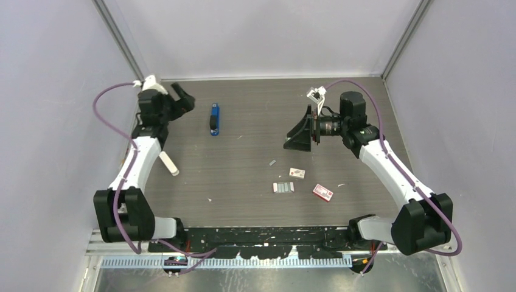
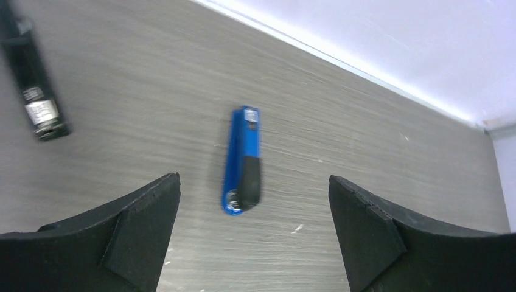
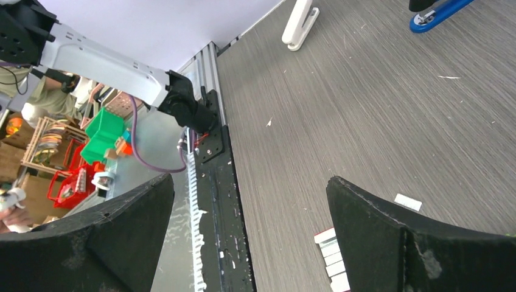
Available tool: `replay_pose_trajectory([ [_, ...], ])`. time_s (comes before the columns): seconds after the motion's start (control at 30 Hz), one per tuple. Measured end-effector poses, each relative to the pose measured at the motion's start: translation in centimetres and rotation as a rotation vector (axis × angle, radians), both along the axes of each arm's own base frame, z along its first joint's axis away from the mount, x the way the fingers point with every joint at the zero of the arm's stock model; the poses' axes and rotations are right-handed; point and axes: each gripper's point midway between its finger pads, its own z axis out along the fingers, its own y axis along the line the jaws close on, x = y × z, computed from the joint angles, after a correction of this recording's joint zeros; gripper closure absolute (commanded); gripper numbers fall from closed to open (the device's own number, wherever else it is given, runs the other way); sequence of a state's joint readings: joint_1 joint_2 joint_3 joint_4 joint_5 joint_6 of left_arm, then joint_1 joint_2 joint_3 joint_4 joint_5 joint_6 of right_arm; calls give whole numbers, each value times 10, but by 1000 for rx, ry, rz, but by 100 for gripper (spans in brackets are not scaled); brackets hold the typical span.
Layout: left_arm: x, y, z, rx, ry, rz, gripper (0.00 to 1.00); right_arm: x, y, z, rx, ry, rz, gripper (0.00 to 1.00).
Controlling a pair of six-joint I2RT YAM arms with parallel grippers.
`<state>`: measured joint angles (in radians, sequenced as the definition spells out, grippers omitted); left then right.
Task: Unload the staples from the stapler
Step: Place the stapler at the center of the board, then pick up the stapler from the center of the board.
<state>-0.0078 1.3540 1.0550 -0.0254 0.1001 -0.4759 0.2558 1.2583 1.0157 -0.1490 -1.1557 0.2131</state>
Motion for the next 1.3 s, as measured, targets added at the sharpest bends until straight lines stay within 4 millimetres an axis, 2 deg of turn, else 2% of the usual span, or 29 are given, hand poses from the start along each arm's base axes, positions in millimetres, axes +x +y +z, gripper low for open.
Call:
replay_pose_trajectory([
  [0.1,-6,49,-16,-78,41,137,19,-1,-1,-5,-4,-7,8,0],
  [0.2,-13,93,-41,-147,114,290,19,-1,-1,-7,-7,-14,11,0],
  [0.3,-12,124,-66,-165,188,405,19,-2,-1,-7,-6,-21,16,0],
  [0.47,17,152,-102,-130,360,507,29,-1,-1,-10,-7,-19,23,0],
  [0.57,49,171,-116,-89,454,539,30,-1,-1,-10,-7,-17,26,0],
  [0.67,73,181,-133,-32,513,509,28,-2,0,-10,-6,-18,30,0],
  [0.87,78,182,-164,22,591,444,27,-2,2,-17,-9,-2,50,1],
  [0.97,91,187,-171,37,610,445,29,-2,3,-25,-21,19,59,1],
  [1.0,98,191,-172,43,609,451,30,-2,3,-29,-27,27,63,0],
  [1.07,108,197,-172,55,608,463,43,-3,4,-34,-37,40,72,0],
  [1.13,116,202,-171,69,605,475,51,-3,5,-40,-48,52,81,0],
  [1.3,115,208,-172,96,621,492,54,-6,5,-46,-62,68,94,1],
])
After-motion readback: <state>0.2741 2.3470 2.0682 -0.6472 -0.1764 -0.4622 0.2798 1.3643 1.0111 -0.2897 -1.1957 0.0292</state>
